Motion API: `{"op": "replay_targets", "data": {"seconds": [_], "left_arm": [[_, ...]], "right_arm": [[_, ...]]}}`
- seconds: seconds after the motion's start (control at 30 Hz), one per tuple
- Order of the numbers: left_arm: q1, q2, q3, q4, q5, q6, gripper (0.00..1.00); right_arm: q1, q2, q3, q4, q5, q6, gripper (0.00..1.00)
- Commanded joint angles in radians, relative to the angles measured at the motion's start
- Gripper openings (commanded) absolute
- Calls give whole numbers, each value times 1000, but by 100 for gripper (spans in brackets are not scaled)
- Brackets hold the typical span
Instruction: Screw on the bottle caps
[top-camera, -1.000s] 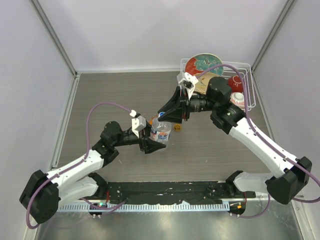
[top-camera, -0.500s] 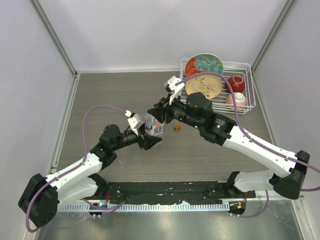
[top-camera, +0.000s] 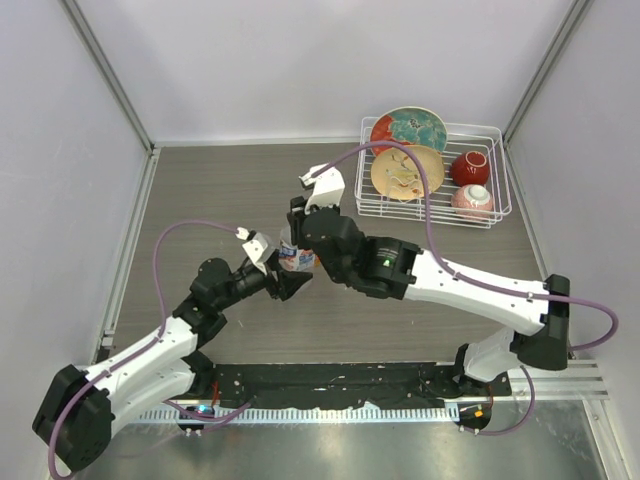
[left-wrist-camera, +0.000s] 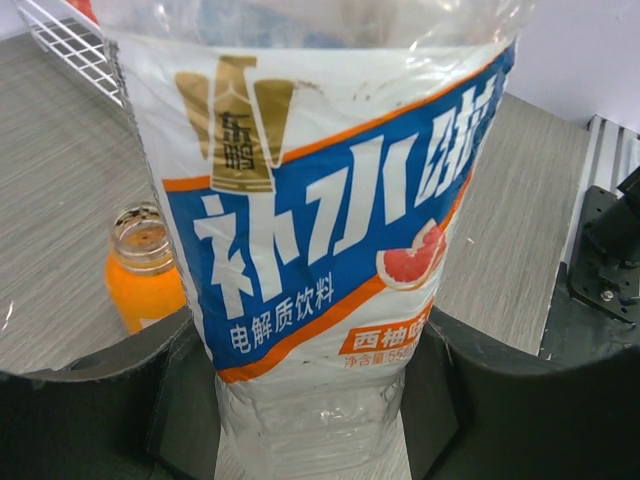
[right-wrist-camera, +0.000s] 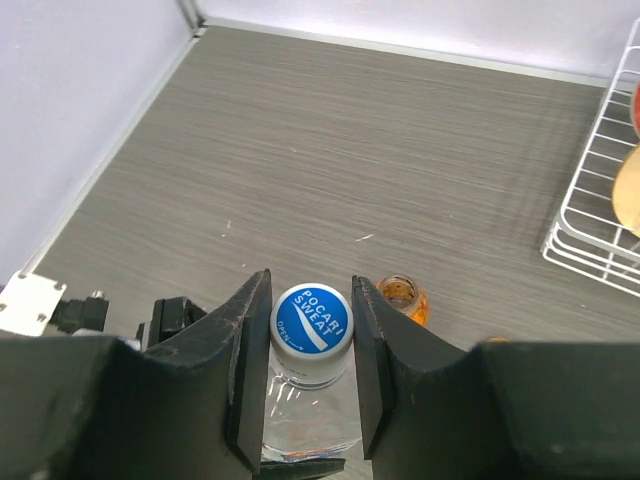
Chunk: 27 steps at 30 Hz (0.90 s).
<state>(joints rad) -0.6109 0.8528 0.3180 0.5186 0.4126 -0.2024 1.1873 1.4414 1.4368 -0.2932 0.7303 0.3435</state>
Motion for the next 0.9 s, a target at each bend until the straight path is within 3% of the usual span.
{"op": "replay_targets", "data": {"seconds": [0.0, 0.17, 0.27, 0.3, 0.37, 0.4, 0.43, 0.57, 0.67, 0.7, 0.87], "left_arm": [[14, -52, 10, 162, -18, 37, 0], [20, -52, 1, 159, -17, 46, 0], [20, -46, -2, 159, -8, 47, 0], [20, -44, -3, 159, -3, 46, 0], [20, -40, -3, 161, -1, 44, 0], [20, -40, -3, 161, 0, 44, 0], [20, -40, -5, 161, 2, 44, 0], [22, -41, -8, 161, 12, 37, 0], [25, -41, -16, 181, 51, 28, 0], [28, -41, -20, 193, 70, 20, 0], [30, -37, -17, 192, 189, -14, 0]], "right_arm": [[11, 95, 59, -190, 267, 2, 1], [11, 140, 120, -192, 305, 25, 1], [11, 159, 174, -192, 293, 3, 26], [11, 160, 198, -190, 285, -6, 45], [9, 159, 223, -190, 258, -37, 56], [6, 154, 246, -190, 244, -43, 70], [-1, 142, 255, -192, 226, -49, 74], [-60, 50, 258, -172, 14, -46, 87], [-153, -69, 166, -81, -288, -52, 88], [-175, -103, 102, -25, -451, -67, 88], [-284, -222, -21, 57, -848, -149, 88]]}}
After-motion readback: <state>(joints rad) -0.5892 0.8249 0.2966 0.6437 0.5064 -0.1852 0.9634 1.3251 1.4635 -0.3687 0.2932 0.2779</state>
